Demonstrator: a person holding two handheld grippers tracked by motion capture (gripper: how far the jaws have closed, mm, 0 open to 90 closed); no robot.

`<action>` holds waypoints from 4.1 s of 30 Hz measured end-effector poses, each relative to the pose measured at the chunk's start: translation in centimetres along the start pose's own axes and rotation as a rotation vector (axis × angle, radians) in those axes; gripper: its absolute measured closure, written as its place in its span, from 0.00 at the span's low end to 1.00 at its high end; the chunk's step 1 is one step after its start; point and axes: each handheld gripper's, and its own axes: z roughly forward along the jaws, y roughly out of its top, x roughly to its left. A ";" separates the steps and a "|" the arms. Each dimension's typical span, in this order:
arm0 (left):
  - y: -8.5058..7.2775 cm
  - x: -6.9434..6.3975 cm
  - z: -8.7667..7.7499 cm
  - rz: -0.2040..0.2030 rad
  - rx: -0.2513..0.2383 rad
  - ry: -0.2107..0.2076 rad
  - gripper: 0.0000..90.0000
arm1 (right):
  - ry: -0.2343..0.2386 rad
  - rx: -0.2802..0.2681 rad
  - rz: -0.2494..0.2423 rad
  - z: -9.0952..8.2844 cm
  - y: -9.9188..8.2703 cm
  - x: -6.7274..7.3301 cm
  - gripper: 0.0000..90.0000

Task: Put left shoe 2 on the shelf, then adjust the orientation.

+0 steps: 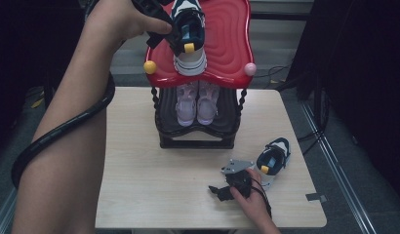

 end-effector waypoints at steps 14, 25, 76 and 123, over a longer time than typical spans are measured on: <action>-6.6 1.7 0.0 -0.061 -0.029 -0.012 0.23 | -0.001 0.001 -0.002 0.0 0.0 0.0 0.18; -12.7 2.7 3.1 -0.111 -0.032 -0.052 0.23 | -0.014 0.010 0.006 0.0 0.0 0.0 0.15; -29.4 -4.5 28.2 -0.154 -0.097 -0.213 0.23 | 0.080 0.132 -0.038 -1.9 2.7 0.3 0.18; -32.9 -5.9 30.6 -0.093 -0.315 -0.050 0.16 | 0.083 0.454 -0.074 -8.3 9.1 -3.6 0.25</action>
